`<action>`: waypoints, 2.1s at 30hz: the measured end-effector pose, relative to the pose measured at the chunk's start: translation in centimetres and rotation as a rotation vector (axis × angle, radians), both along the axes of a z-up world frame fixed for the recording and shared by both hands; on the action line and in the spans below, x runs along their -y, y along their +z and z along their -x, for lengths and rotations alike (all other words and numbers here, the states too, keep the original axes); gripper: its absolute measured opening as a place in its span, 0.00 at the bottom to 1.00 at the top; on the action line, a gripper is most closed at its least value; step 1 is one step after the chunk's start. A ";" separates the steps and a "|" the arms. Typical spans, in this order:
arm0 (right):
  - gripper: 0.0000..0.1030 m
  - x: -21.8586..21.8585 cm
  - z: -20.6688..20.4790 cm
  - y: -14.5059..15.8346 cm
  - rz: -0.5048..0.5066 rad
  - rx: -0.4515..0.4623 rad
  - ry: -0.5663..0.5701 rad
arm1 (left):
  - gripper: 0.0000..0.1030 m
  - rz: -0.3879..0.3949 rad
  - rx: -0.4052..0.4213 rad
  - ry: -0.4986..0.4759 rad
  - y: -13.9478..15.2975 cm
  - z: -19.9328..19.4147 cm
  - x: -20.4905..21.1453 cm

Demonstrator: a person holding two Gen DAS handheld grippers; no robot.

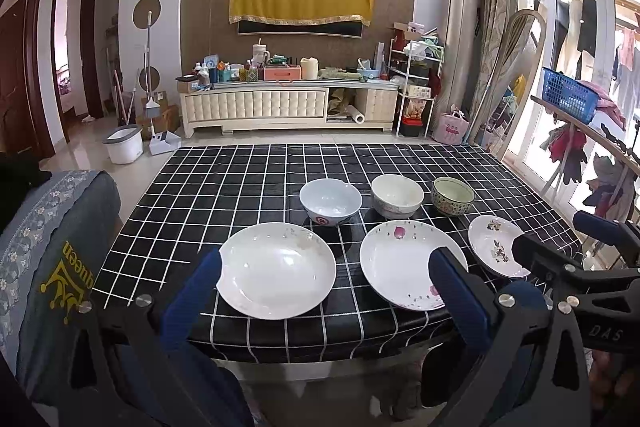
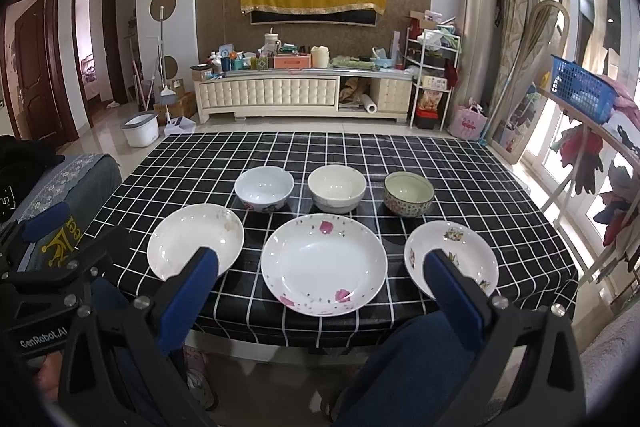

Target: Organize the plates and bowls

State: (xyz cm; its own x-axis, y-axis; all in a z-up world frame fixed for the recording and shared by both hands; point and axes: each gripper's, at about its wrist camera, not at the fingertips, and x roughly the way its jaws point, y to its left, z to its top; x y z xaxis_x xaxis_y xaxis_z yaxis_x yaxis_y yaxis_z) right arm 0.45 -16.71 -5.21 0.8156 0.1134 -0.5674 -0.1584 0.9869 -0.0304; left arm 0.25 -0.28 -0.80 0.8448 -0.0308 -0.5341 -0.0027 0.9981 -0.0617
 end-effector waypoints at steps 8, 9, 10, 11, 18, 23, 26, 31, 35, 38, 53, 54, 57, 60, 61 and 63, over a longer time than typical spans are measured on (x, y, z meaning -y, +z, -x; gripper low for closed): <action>1.00 -0.1 -0.1 -0.1 0.001 -0.006 -0.008 | 1.00 0.004 -0.003 -0.004 0.0 0.1 0.0; 1.00 -0.1 -0.1 -0.1 0.002 -0.005 -0.008 | 1.00 0.005 -0.004 -0.004 0.0 0.2 0.0; 1.00 -0.1 -0.1 -0.1 0.001 -0.005 -0.008 | 1.00 0.007 -0.004 -0.004 0.0 0.2 0.0; 1.00 -0.1 -0.1 -0.1 0.000 -0.006 -0.007 | 1.00 0.006 -0.004 -0.005 0.0 0.2 0.0; 1.00 -0.1 0.0 -0.2 -0.002 -0.010 -0.007 | 1.00 0.005 -0.005 -0.005 0.0 0.2 0.0; 1.00 -0.1 0.1 -0.2 -0.002 -0.011 -0.006 | 1.00 0.008 -0.004 -0.007 0.1 0.3 -0.1; 1.00 -0.1 0.1 -0.3 -0.007 -0.013 -0.004 | 1.00 0.009 -0.005 -0.007 0.1 0.3 -0.2; 1.00 -0.2 -0.1 -0.2 -0.017 -0.017 -0.002 | 1.00 0.004 -0.003 -0.006 0.1 0.1 -0.3; 1.00 -0.6 -1.3 0.2 0.001 -0.020 -0.033 | 1.00 0.004 0.003 0.009 0.6 -0.7 -1.3; 1.00 -1.1 -2.5 0.5 0.002 -0.017 -0.026 | 1.00 -0.009 0.001 0.042 1.0 -1.7 -2.7; 1.00 -8.6 -12.0 -3.7 -0.050 -0.190 0.136 | 1.00 0.054 -0.231 0.175 -4.2 -10.2 -11.1; 1.00 -9.3 -12.7 -4.4 -0.042 -0.221 0.139 | 1.00 0.052 -0.245 0.183 -4.9 -10.7 -11.5; 1.00 -10.6 -14.3 -6.8 -0.042 -0.279 0.162 | 1.00 0.059 -0.288 0.195 -6.9 -11.5 -12.8; 1.00 -11.5 -15.9 -9.1 -0.014 -0.337 0.175 | 1.00 0.101 -0.350 0.208 -9.3 -12.6 -14.3; 1.00 -11.7 -16.4 -9.8 -0.014 -0.358 0.184 | 1.00 0.114 -0.370 0.212 -10.0 -13.0 -14.7; 0.95 -11.9 -16.9 -10.6 -0.011 -0.383 0.190 | 0.99 0.144 -0.419 0.221 -11.8 -13.8 -15.5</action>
